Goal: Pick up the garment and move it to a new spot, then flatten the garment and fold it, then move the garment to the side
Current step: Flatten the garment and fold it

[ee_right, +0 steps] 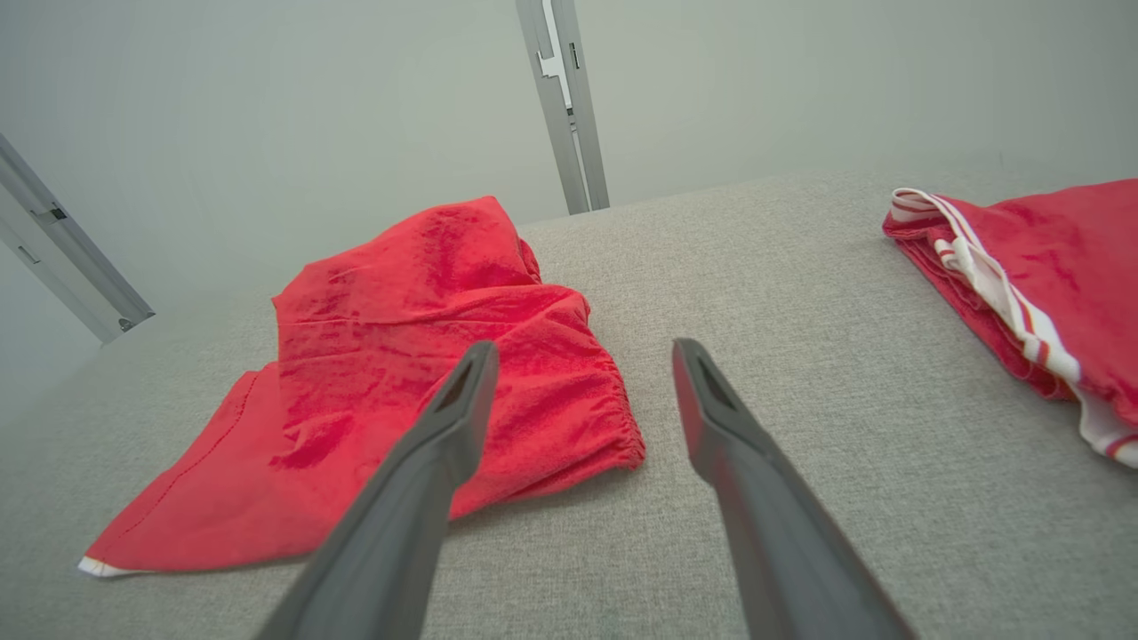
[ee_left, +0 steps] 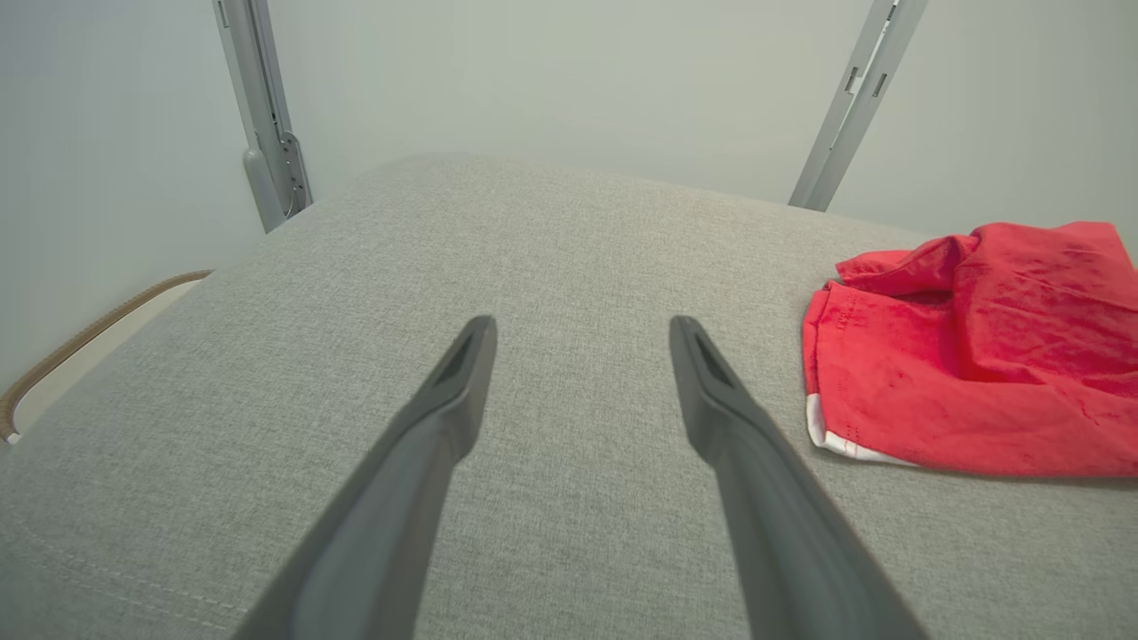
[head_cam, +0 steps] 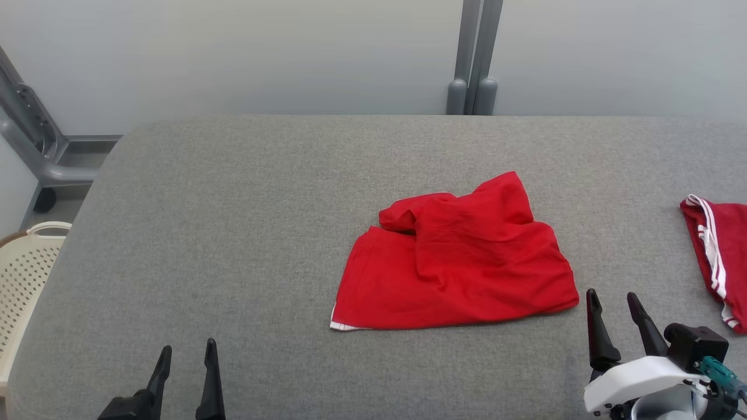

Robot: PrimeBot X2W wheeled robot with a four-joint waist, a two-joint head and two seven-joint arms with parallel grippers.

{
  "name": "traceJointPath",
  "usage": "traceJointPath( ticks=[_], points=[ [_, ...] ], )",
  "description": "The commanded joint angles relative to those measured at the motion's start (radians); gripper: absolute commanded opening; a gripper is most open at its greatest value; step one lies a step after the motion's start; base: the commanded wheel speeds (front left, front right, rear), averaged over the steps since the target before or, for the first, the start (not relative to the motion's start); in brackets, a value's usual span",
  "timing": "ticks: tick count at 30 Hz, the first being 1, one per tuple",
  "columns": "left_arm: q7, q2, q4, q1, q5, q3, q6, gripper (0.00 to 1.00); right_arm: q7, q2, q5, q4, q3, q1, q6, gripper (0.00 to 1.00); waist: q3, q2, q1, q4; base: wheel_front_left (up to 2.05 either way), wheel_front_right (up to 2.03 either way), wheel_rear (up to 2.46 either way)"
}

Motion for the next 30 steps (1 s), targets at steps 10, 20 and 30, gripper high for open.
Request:
traceJointPath(
  ticks=[10, 20, 30],
  points=[
    [-0.003, 0.002, 0.022, 0.008, -0.005, -0.031, -0.01, 1.0, -0.016, -0.003, 0.006, 0.041, 0.001, -0.034, -0.001, 1.0, 0.0, 0.0, 0.0, -0.018, 0.0, 0.0, 0.0],
    [0.015, 0.015, 0.131, -0.088, -0.004, -0.187, -0.024, 1.0, 0.029, -0.003, -0.057, 0.054, -0.071, -0.053, -0.001, 1.0, 0.044, 0.0, 0.0, -0.028, 0.0, 0.0, 0.0],
    [0.028, 0.016, 0.24, -0.277, -0.071, -0.338, -0.026, 1.0, 0.065, -0.003, -0.078, 0.114, -0.106, -0.154, -0.001, 1.0, 0.163, 0.0, 0.0, -0.062, 0.0, 0.0, 0.0]
  ],
)
